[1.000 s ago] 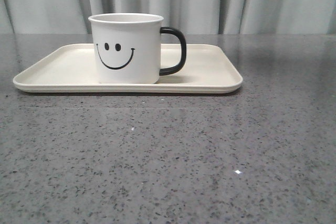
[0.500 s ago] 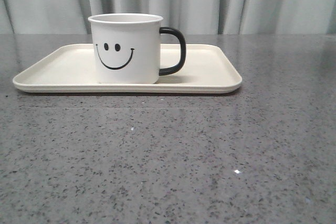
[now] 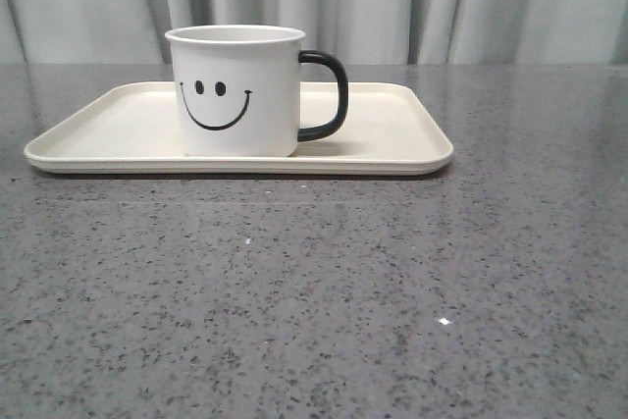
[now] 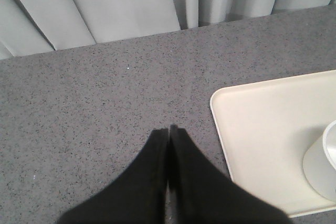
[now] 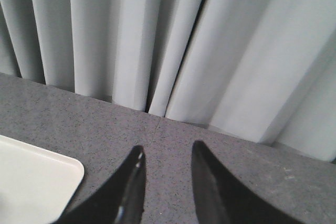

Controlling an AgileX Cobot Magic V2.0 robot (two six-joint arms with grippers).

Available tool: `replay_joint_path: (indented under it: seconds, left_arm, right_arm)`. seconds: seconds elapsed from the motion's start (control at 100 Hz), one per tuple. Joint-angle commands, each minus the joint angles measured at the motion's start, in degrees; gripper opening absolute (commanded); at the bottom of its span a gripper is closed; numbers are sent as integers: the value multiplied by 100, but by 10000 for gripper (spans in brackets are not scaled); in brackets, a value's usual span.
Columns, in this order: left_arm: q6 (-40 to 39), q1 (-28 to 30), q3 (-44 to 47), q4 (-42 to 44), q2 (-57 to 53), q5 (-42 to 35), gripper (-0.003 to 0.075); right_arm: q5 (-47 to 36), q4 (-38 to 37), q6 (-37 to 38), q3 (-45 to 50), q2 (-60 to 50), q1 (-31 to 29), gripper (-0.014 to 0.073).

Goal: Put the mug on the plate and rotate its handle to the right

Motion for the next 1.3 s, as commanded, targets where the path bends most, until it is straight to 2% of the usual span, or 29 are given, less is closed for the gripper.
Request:
replay_joint_path:
  seconds: [0.0, 0.12, 0.17, 0.34, 0.66, 0.87, 1.29]
  left_arm:
    - [-36, 10, -121, -123, -74, -439, -20]
    - [-36, 10, -121, -123, -74, -455, -20]
    - [-36, 10, -121, -123, -74, -461, -20]
    - [-36, 10, -121, -123, -74, -461, -20]
    - [-36, 10, -26, -220, -212, -596, -20]
    - [-36, 10, 396, -272, -547, -1119, -20]
    - [-36, 10, 462, -493, -485, -719, -20]
  right_arm:
    - [-1069, 189, -79, 704, -645, -42, 237]
    - [-1569, 168, -79, 1755, -1305, -42, 230]
    - [-1666, 158, -79, 2066, -1520, -42, 197]
    - [-1688, -86, -79, 2598, -1943, -42, -75]
    - [-1484, -137, -79, 2614, -1986, -42, -64]
    - [-1132, -137, -79, 2622, -1986, -35, -64]
    - [-1118, -137, -79, 2622, -1986, -35, -64]
